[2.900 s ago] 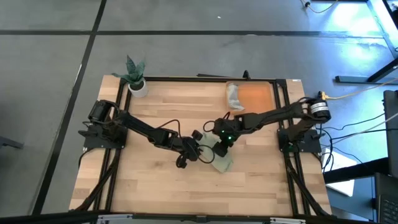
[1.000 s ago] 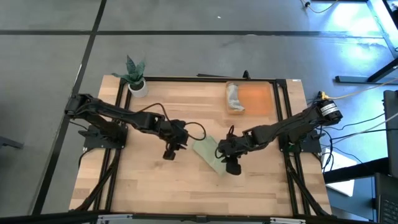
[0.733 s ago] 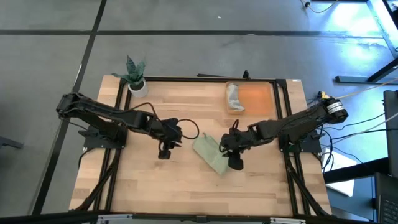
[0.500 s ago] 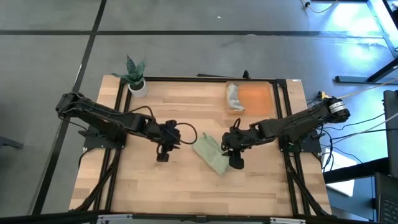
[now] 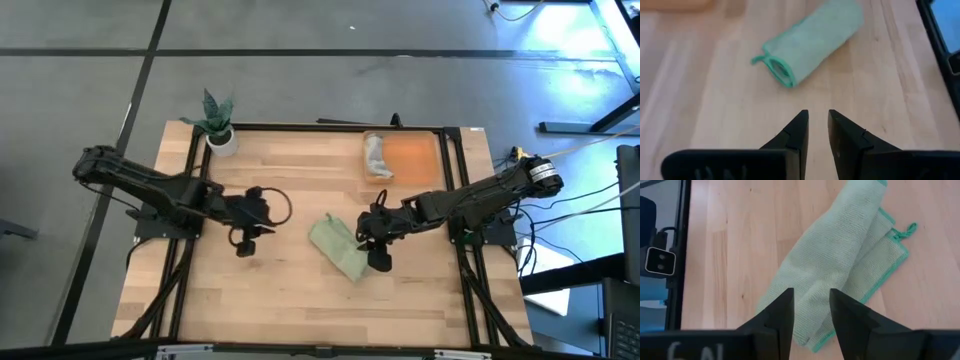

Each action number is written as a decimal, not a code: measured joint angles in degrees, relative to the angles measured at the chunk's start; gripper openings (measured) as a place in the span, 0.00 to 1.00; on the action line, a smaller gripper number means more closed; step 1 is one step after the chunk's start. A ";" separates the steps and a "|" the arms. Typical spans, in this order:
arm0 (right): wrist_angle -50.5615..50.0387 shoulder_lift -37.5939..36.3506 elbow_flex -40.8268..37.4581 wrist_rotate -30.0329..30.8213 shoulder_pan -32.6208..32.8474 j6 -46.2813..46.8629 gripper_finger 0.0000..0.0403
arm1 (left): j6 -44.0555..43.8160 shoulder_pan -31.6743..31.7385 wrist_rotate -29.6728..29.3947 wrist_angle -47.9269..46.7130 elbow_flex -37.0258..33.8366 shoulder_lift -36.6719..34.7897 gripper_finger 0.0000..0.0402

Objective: Roll microfiber towels into tight, uniform cylinder then place into a basket
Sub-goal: Roll the green microfiber towel

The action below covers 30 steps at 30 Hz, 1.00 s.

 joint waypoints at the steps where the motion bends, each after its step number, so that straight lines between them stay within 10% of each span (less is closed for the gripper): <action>1: 0.39 0.00 0.00 0.00 0.00 0.00 0.31 | -0.07 -0.74 -1.52 1.21 -1.36 -1.51 0.16; 30: 2.25 0.02 2.91 -1.08 0.75 -7.79 0.31 | -0.18 -1.14 -2.77 10.14 -5.60 -6.77 0.16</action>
